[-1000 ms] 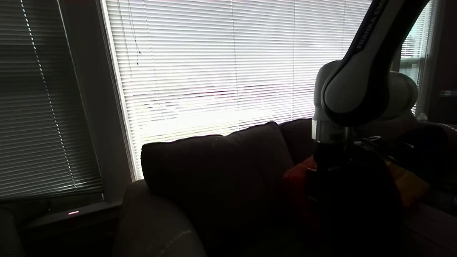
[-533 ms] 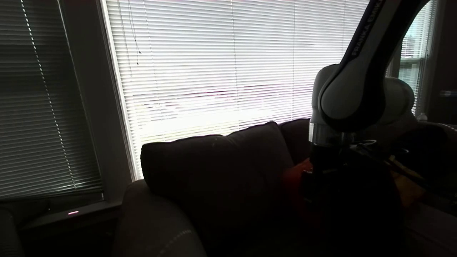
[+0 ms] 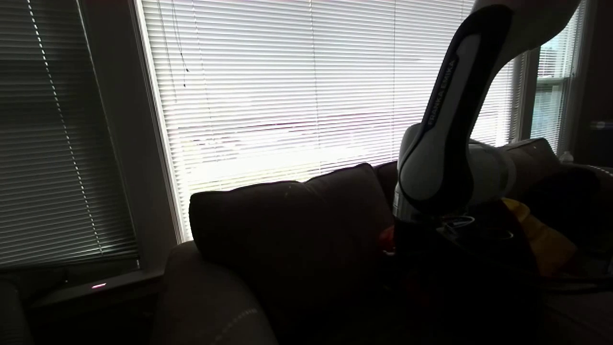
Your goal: Put the grey object on the left armrest
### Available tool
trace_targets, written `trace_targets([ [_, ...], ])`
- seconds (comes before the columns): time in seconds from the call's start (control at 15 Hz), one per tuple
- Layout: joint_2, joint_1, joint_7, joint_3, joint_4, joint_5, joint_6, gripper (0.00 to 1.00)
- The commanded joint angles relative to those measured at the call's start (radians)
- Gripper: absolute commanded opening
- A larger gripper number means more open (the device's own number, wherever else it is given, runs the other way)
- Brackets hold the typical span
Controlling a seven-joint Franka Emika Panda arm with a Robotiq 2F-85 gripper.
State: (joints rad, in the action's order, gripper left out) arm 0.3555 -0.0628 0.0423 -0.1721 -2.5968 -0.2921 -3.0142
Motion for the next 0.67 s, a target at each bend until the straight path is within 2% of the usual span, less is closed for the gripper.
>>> trace_targets([
  [0.0,0.183,0.047,0.022,-0.043,0.133,0.006,-0.074,1.0],
  [0.33,0.351,0.031,0.046,-0.031,0.263,0.031,-0.089,1.0],
  [0.6,0.448,-0.008,0.071,-0.008,0.338,0.033,-0.069,1.0],
])
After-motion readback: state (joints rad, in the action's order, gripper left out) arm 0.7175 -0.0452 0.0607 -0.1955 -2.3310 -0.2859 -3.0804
